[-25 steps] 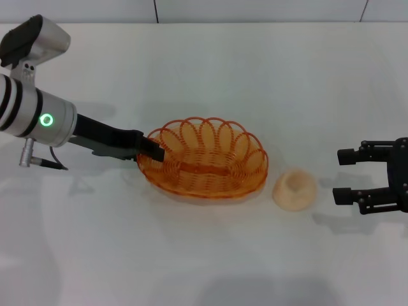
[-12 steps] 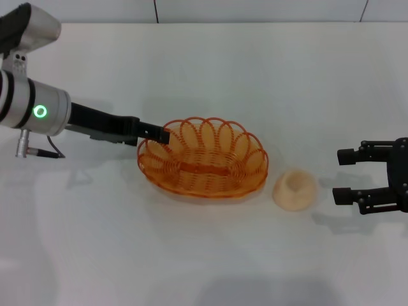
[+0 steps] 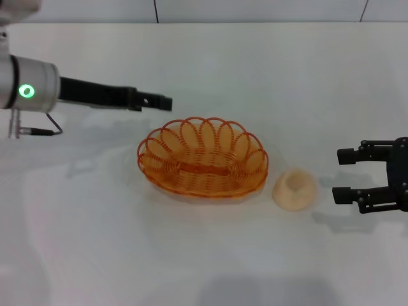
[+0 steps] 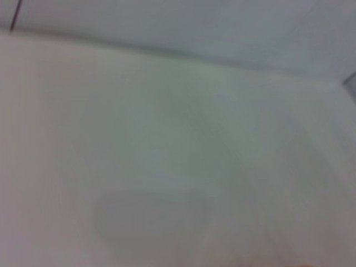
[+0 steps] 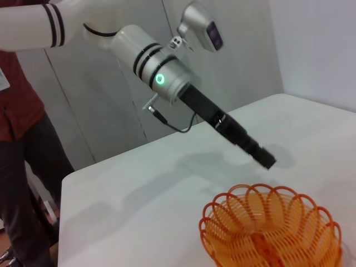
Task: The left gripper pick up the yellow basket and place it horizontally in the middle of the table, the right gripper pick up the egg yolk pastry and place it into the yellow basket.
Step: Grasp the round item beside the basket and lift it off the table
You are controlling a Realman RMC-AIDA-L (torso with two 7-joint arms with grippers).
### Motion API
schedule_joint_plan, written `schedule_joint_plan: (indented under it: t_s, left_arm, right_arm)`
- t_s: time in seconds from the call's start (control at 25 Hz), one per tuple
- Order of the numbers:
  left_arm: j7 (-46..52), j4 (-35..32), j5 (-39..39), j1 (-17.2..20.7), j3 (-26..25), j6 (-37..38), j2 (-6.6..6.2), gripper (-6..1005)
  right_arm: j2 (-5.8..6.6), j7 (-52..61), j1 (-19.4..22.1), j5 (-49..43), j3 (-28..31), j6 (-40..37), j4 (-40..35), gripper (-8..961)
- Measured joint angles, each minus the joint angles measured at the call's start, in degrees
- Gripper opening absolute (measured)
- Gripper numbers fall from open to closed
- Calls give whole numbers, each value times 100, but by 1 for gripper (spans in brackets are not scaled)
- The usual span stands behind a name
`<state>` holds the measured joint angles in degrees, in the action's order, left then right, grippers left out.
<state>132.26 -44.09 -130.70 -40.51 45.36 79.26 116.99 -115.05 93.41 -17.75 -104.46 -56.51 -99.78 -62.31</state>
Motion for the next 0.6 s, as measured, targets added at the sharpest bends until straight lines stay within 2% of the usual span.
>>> schedule_joint_plan:
  t_s: [0.28, 0.44, 0.6]
  left_arm:
    - [-697, -612, 951, 490, -1, 458, -93, 883]
    - [-1292, -810, 1483, 666, -8, 1195, -266, 881]
    - [-1507, -1105, 1650, 822, -16, 1763, -457, 879]
  right_arm:
    - [0, 18, -1, -5, -1, 31, 8, 758]
    - [0, 32, -7, -7, -5, 83, 8, 757]
    - [0, 41, -50, -14, -32, 98, 9, 757]
